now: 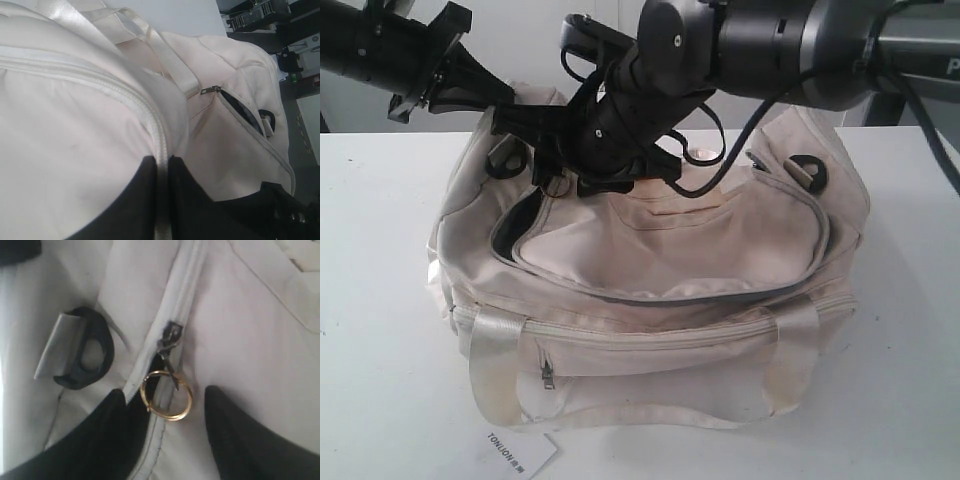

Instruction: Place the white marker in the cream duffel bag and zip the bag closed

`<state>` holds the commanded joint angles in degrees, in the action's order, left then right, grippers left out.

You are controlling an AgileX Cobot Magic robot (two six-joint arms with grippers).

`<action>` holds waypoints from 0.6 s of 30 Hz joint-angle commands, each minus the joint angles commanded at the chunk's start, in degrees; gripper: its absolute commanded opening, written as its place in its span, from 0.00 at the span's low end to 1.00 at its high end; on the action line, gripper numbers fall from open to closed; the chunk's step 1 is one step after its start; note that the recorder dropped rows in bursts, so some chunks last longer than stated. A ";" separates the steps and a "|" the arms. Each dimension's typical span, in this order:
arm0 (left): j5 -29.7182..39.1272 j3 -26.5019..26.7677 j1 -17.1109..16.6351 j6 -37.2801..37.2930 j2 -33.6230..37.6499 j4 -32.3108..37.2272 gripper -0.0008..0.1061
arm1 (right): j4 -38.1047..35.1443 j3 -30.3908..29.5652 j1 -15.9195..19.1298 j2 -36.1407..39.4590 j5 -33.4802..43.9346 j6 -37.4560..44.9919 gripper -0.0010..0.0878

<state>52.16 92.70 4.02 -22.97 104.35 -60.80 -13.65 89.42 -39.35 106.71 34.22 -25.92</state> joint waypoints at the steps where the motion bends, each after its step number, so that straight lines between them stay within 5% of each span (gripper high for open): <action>1: 0.00 0.00 0.00 0.00 0.00 0.00 0.01 | 0.00 0.00 0.00 0.22 -0.13 -0.14 0.55; 11: 0.00 0.00 0.00 -0.16 0.00 0.11 0.01 | 0.10 0.00 0.00 2.87 -2.52 -2.49 0.53; 18: 0.00 0.00 0.00 -0.16 0.00 0.11 0.01 | -0.01 0.00 0.00 2.87 -1.61 -2.49 0.16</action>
<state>52.15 92.70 4.02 -23.14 104.35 -60.69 -13.67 89.42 -39.35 109.57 32.61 -28.41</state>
